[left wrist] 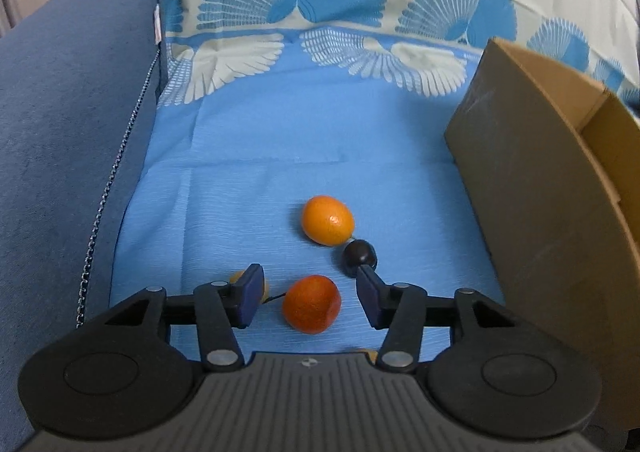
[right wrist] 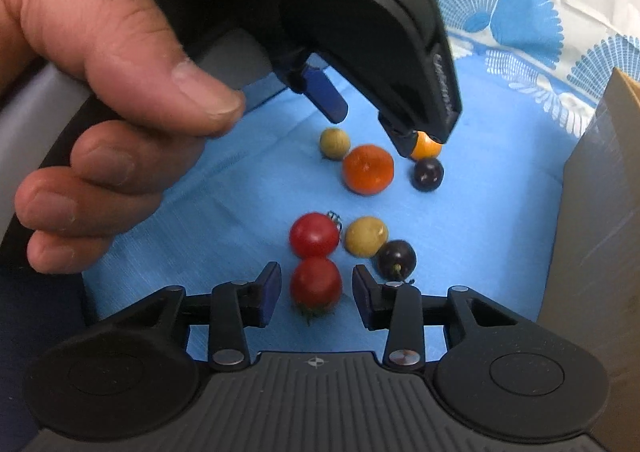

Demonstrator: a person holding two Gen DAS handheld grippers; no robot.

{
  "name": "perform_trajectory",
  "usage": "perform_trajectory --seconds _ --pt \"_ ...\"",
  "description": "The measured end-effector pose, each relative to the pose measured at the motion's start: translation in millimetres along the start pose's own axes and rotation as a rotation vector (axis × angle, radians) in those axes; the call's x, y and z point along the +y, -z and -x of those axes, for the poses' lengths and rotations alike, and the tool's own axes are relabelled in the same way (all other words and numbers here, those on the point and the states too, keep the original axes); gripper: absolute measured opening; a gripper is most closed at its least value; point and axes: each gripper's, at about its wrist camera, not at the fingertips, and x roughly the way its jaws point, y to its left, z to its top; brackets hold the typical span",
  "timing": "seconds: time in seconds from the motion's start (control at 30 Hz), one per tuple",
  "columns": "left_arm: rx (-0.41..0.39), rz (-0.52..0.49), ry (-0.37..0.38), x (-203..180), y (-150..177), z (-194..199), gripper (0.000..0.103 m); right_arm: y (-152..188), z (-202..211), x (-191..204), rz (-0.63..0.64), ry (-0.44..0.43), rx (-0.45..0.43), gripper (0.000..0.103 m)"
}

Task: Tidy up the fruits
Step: 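Grasp an orange with the left tool while the right tool grasps a red cherry tomato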

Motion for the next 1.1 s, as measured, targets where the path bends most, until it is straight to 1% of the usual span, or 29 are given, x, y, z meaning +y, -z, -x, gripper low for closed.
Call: perform_trajectory --seconds 0.27,0.4,0.5,0.57,0.63,0.67,0.77,0.97,1.1 --pt "0.041 -0.052 -0.008 -10 4 -19 0.056 2 -10 1 0.016 0.015 0.027 0.041" --pt "0.063 -0.109 -0.036 -19 8 -26 0.056 3 -11 2 0.017 0.01 0.031 0.037" --pt "0.071 -0.127 -0.049 -22 10 -30 0.056 3 -12 3 0.024 0.014 0.033 0.035" --pt "0.073 -0.131 -0.057 -21 10 -31 0.053 1 -17 2 0.026 0.014 0.035 0.031" --pt "0.072 -0.131 -0.067 -20 9 -31 0.047 1 -18 3 0.03 0.015 0.033 0.03" --pt "0.07 -0.128 -0.072 -19 9 -31 0.042 1 -16 3 0.037 0.019 0.031 0.03" --pt "0.062 -0.113 -0.055 -16 9 -27 0.041 2 -13 5 0.048 0.03 0.014 0.03" --pt "0.004 -0.106 -0.012 -19 9 -12 0.04 7 3 12 0.056 0.069 -0.011 0.03" --pt "0.014 -0.104 -0.002 -20 9 -11 0.04 13 8 14 0.063 0.094 0.008 0.03"
